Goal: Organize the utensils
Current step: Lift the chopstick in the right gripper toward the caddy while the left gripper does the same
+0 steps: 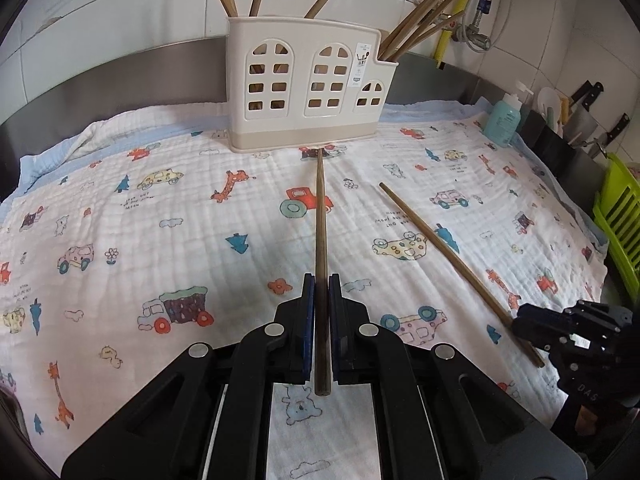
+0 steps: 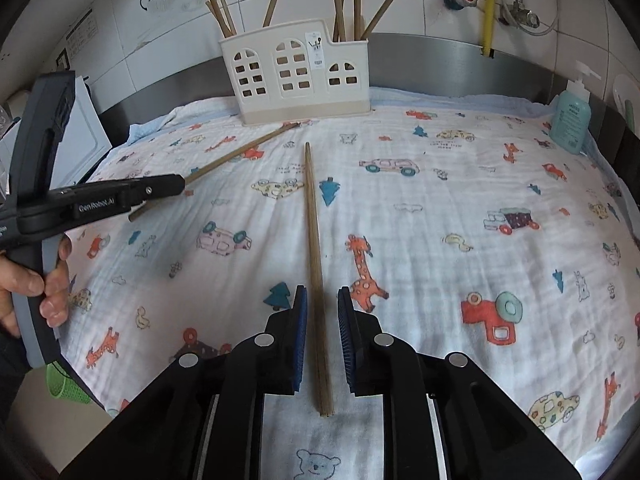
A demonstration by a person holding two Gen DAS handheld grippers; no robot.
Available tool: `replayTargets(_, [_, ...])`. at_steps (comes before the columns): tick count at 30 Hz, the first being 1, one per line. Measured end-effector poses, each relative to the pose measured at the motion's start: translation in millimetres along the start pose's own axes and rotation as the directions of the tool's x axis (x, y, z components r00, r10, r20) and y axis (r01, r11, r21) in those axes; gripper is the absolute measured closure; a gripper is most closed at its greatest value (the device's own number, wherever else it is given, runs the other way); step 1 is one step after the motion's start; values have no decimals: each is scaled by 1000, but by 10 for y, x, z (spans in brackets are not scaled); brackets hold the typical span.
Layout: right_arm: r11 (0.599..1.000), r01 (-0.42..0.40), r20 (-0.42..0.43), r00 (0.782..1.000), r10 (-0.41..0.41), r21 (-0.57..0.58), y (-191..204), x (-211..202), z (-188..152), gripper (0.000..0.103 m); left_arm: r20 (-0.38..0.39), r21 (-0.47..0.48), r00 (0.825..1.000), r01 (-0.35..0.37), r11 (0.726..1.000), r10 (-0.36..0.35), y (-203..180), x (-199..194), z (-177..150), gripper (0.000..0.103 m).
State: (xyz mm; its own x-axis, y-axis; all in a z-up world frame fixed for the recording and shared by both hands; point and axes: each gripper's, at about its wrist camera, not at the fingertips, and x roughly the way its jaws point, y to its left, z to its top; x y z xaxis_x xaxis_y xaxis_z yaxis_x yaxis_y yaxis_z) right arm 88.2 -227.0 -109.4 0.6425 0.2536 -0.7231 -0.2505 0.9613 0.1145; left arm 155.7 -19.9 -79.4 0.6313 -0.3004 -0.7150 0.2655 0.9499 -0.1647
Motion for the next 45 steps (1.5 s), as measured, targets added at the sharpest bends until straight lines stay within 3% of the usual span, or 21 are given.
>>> replayTargets(11, [997, 50, 8, 999, -49, -63, 93, -3, -89, 89, 68, -6, 998, 18, 1000, -18, -14, -219, 128, 98])
replayTargets(14, [993, 75, 14, 997, -74, -89, 133, -13, -109, 96, 80, -12, 997, 18, 1000, -17, -1, -253, 153, 98])
replayTargets(20, [996, 58, 50, 997, -54, -73, 120, -147, -31, 96, 111, -19, 994, 19, 1000, -16, 45, -360, 207, 98])
replayTargets(26, [992, 56, 186, 982, -35, -113, 184, -573, 390, 97, 162, -23, 986, 26, 999, -22, 69, -515, 323, 98])
replayTargets(31, [990, 10, 264, 964, 27, -140, 208, -807, 859, 97, 193, -15, 981, 35, 999, -32, 61, -614, 457, 98])
replayTargets(40, [981, -52, 267, 958, 102, -186, 118, -860, 1724, 97, 202, 42, 978, 35, 999, -43, 27, -683, 827, 98])
replayTargets(45, [975, -42, 272, 957, 102, -217, 66, -929, 2170, 97, 214, 80, 976, 28, 996, -45, -12, -707, 1080, 98])
